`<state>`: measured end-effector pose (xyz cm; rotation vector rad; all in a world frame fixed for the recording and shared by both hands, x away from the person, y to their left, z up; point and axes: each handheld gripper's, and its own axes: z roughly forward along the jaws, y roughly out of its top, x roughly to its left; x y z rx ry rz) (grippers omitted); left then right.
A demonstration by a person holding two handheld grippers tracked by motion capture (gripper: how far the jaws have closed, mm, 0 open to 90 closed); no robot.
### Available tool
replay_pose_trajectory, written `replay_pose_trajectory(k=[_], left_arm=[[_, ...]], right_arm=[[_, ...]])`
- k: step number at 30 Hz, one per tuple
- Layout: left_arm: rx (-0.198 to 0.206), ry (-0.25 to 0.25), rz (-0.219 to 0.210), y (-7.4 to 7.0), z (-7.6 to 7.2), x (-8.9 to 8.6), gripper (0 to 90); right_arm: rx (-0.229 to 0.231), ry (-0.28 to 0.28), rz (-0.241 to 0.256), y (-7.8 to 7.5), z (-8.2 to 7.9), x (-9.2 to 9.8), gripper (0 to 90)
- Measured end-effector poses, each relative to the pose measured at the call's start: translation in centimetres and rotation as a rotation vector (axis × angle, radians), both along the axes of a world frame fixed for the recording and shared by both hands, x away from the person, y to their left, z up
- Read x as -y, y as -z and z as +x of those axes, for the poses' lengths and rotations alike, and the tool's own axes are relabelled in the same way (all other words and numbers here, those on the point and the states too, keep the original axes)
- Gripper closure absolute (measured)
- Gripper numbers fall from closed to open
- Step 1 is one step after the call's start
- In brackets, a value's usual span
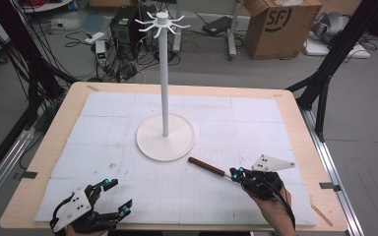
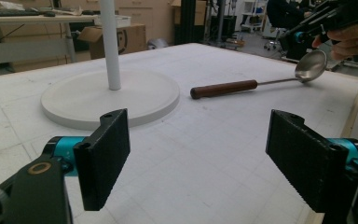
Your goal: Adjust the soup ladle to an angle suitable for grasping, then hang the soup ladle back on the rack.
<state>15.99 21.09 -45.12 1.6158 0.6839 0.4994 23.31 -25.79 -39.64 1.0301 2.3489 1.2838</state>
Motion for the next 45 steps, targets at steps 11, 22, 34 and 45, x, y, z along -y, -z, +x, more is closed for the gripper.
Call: replay_pose_trajectory(k=[11, 22, 34, 45], left_arm=[[0.005, 0.001, -0.008, -0.1, 0.0, 0.0, 22.2], [0.010, 0.008, -0.005, -0.2, -0.1, 0.1, 22.2], [0.006, 0.011, -0.003, -0.1, 0.1, 0.3, 22.2], [0.011, 0.011, -0.011, -0.2, 0.1, 0.2, 22.1]], right_arm=[[0.033, 0.000, 0.002, 0.1, -1.7, 0.3, 90.0], [0.053, 0.003, 0.015, 0.3, -3.6, 1.0, 89.7], [0.053, -0.052, 0.018, 0.1, -2.8, 0.4, 48.9], [0.017, -0.105, -0.081, -0.8, 0.8, -2.0, 41.7]])
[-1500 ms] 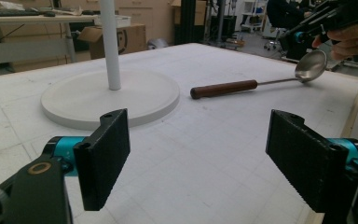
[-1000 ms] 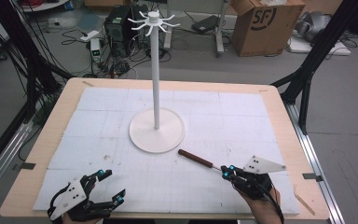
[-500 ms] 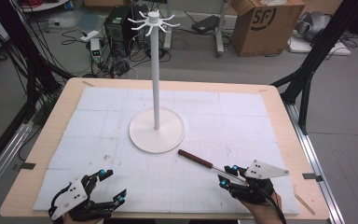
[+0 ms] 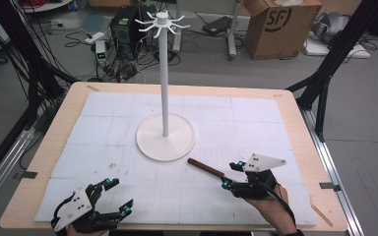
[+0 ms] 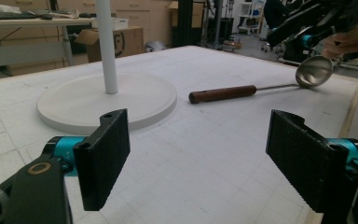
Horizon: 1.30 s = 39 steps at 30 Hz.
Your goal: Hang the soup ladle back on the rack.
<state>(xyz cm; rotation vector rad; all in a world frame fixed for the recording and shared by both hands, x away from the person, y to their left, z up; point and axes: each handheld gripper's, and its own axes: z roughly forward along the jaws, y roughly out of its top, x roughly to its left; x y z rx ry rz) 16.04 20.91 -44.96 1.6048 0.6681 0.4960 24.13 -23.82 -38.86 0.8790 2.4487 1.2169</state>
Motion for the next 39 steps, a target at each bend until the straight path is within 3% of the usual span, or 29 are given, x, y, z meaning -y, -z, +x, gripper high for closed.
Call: replay_pose_trajectory(k=[7, 15, 21, 32, 35, 39], left_arm=[[0.009, 0.004, -0.014, -0.1, -0.1, -0.2, 22.1], [0.013, 0.006, -0.024, -0.2, -0.1, -0.4, 22.1], [0.015, 0.008, -0.027, -0.3, -0.2, -0.3, 22.1], [0.014, 0.008, -0.027, -0.3, -0.2, -0.3, 22.1], [0.015, 0.010, -0.025, -0.3, -0.2, -0.3, 22.1], [0.013, 0.009, -0.024, -0.3, -0.2, -0.3, 22.1]], right_arm=[[-0.038, -0.037, -0.082, 0.8, 2.8, -2.4, 41.5], [-0.134, -0.058, -0.197, 3.2, 5.0, -4.3, 41.4], [-0.181, -0.074, -0.243, 4.3, 5.6, -4.8, 43.2], [-0.225, -0.099, -0.291, 5.1, 5.9, -5.2, 47.6], [-0.237, -0.098, -0.289, 5.1, 5.9, -5.2, 48.4], [-0.250, -0.114, -0.329, 4.8, 6.2, -5.6, 52.0]])
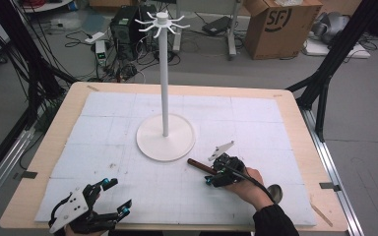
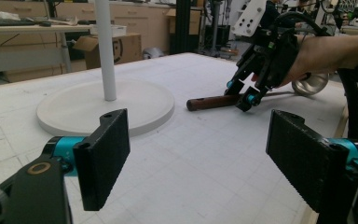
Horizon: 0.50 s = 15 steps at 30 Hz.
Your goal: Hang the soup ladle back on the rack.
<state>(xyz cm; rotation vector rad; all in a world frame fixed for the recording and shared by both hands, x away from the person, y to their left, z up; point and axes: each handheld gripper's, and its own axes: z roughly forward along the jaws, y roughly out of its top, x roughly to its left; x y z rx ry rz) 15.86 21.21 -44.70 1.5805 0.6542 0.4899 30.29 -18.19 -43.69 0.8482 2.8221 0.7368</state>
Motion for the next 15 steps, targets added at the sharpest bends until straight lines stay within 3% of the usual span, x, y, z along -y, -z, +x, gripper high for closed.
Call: replay_pose_trajectory(k=[9, 15], left_arm=[[0.001, 0.000, -0.005, 0.0, -0.1, 0.0, 22.1], [0.002, -0.001, -0.007, 0.0, -0.1, 0.0, 22.1]], right_arm=[[-0.057, -0.036, -0.056, -0.5, 1.3, -0.3, 68.9], [-0.072, -0.071, -0.096, -0.6, 1.8, -0.8, 72.1]])
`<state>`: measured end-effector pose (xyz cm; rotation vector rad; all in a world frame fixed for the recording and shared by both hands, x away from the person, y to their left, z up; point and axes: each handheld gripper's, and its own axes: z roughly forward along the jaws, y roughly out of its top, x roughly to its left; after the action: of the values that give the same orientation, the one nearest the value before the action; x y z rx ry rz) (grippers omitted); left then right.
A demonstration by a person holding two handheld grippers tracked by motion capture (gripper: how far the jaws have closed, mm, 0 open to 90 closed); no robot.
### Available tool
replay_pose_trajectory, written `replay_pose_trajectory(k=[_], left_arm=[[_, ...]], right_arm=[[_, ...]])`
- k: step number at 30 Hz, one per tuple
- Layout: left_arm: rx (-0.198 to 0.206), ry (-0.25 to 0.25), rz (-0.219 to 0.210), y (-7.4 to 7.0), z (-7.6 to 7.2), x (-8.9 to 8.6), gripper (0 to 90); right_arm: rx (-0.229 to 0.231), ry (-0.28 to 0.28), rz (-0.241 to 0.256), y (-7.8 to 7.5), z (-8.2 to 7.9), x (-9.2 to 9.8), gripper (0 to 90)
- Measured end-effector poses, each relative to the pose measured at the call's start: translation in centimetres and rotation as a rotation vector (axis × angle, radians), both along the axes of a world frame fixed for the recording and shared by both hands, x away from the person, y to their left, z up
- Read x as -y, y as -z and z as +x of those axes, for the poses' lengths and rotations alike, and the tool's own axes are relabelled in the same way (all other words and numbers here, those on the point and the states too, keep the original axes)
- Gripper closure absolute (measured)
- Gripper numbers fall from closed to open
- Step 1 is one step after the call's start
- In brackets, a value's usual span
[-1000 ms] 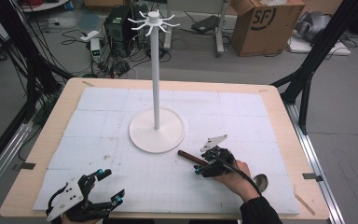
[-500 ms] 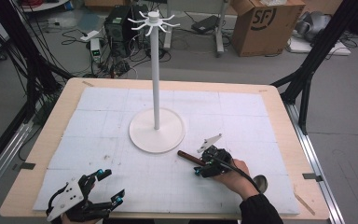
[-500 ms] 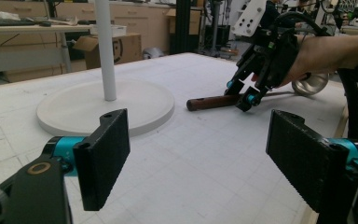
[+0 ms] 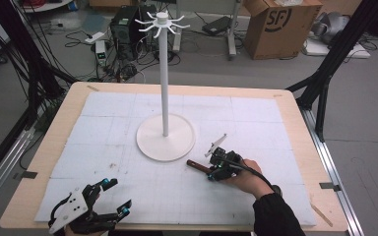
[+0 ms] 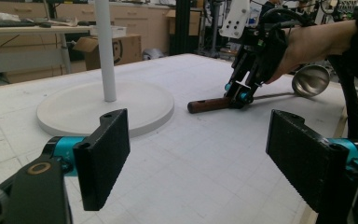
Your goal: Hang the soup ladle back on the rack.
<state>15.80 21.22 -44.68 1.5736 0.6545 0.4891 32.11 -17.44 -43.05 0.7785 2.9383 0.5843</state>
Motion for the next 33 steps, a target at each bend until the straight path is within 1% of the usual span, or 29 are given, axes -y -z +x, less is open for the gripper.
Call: replay_pose_trajectory(k=[1, 5, 8, 9, 12, 15, 17, 18, 19, 21, 22, 23, 25, 28, 29, 31, 33], left_arm=[[0.000, 0.000, 0.001, 0.0, 0.0, 0.0, 22.1], [0.002, 0.002, 0.004, 0.0, 0.0, 0.0, 22.1], [0.000, 0.000, 0.001, 0.0, 0.0, 0.0, 22.1], [0.003, -0.002, 0.001, 0.0, 0.0, 0.0, 22.1], [0.003, -0.001, 0.004, 0.0, 0.0, -0.1, 22.1], [0.000, -0.005, -0.002, 0.0, 0.0, -0.1, 22.1], [0.001, -0.006, -0.003, 0.0, 0.0, -0.1, 22.2], [0.001, -0.007, -0.002, 0.0, 0.0, -0.1, 22.2], [0.002, -0.005, 0.000, 0.0, 0.0, -0.1, 22.2], [0.004, -0.008, -0.001, 0.0, 0.0, -0.1, 22.2], [0.004, -0.007, 0.000, 0.0, 0.0, -0.1, 22.2], [0.001, -0.007, 0.000, 0.0, 0.0, -0.1, 22.2], [0.003, -0.007, 0.002, 0.0, 0.0, -0.1, 22.2], [0.004, -0.005, 0.005, 0.0, 0.0, -0.1, 22.2], [0.003, -0.006, 0.004, 0.0, 0.0, -0.1, 22.2], [0.002, -0.007, 0.003, 0.0, 0.0, -0.1, 22.2], [0.002, -0.009, 0.002, 0.0, 0.0, -0.1, 22.2]], right_arm=[[-0.003, -0.006, -0.011, -0.1, 0.0, -0.1, 72.3], [-0.014, -0.021, -0.023, -0.1, 0.2, -0.3, 73.0], [-0.011, -0.036, -0.040, -0.2, 0.2, -0.5, 73.6], [0.000, -0.045, -0.047, -0.2, 0.2, -0.5, 73.7], [0.000, -0.047, -0.047, -0.2, 0.2, -0.6, 74.0], [0.022, -0.055, -0.047, -0.3, -0.1, -0.6, 74.1], [0.039, -0.045, -0.026, -0.3, -0.2, -0.3, 74.1], [0.033, -0.043, -0.016, -0.3, -0.2, -0.2, 74.0], [0.047, -0.034, -0.013, -0.3, -0.2, -0.1, 74.0], [0.054, -0.027, 0.010, -0.5, -0.2, 0.2, 74.0], [0.069, -0.019, 0.020, -0.7, -0.3, 0.3, 74.0], [0.059, -0.024, 0.041, -0.9, -0.4, 0.5, 74.0], [0.086, -0.011, 0.058, -1.2, -0.4, 0.7, 74.0], [0.124, 0.002, 0.114, -2.0, -0.5, 1.3, 74.0], [0.125, 0.007, 0.135, -2.3, -0.5, 1.5, 73.9], [0.153, 0.026, 0.182, -2.9, -0.6, 1.9, 73.9], [0.177, 0.042, 0.244, -3.7, -0.8, 2.3, 73.9]])
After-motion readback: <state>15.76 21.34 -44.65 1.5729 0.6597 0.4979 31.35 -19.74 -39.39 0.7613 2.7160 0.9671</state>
